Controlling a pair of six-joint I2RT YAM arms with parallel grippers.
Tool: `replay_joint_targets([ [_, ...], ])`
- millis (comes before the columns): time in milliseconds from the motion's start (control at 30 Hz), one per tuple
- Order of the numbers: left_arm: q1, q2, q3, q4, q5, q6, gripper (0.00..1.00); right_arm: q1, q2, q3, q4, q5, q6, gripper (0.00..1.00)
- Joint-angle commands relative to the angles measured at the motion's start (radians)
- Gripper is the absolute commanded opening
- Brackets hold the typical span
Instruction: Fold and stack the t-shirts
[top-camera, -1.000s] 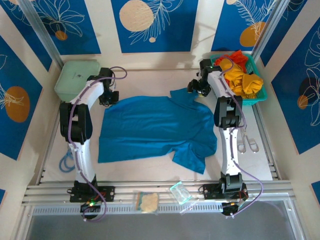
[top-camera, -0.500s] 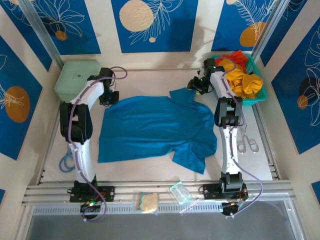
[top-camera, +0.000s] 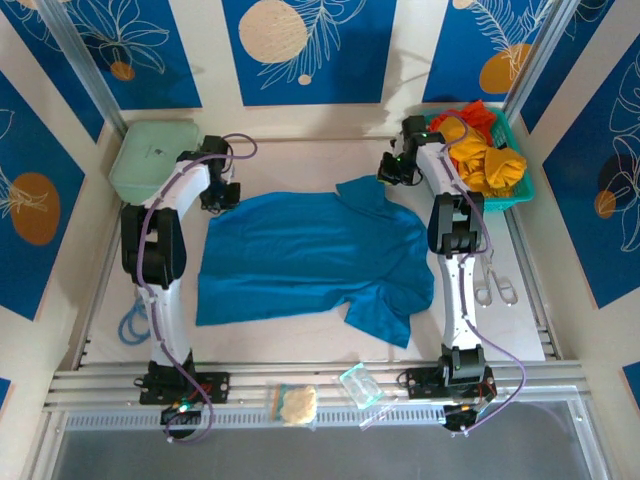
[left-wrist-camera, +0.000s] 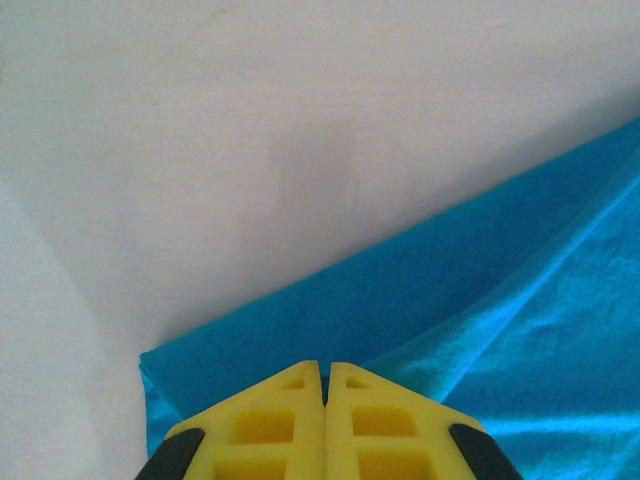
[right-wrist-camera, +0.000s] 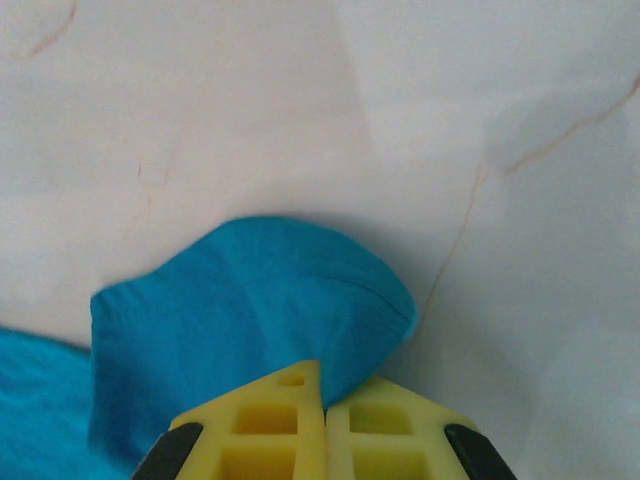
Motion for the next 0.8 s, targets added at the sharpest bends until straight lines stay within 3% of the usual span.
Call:
replay_joint_targets([
  [0,-0.012,-0.039,-0.017,-0.023,0.000,-0.007,0.00,0.062,-0.165,-0.171,0.070,0.057,-0.081,0.00],
  [133,-0.013,-0.036,-0.025,-0.016,0.001,-0.008,0.00,0.125,-0.303,-0.452,0.198,0.082,-0.087,0.00],
  [300,-0.017,-0.027,-0.025,-0.010,0.009,-0.013,0.00,0.144,-0.319,-0.582,0.254,0.082,-0.022,0.01],
  [533,-0.023,-0.026,-0.029,-0.010,0.002,-0.011,0.00,0.133,-0.282,-0.564,0.271,0.052,0.019,0.23],
  [767,-0.024,-0.021,-0.036,-0.001,0.008,-0.015,0.00,0.138,-0.246,-0.465,0.229,0.055,0.009,0.32],
])
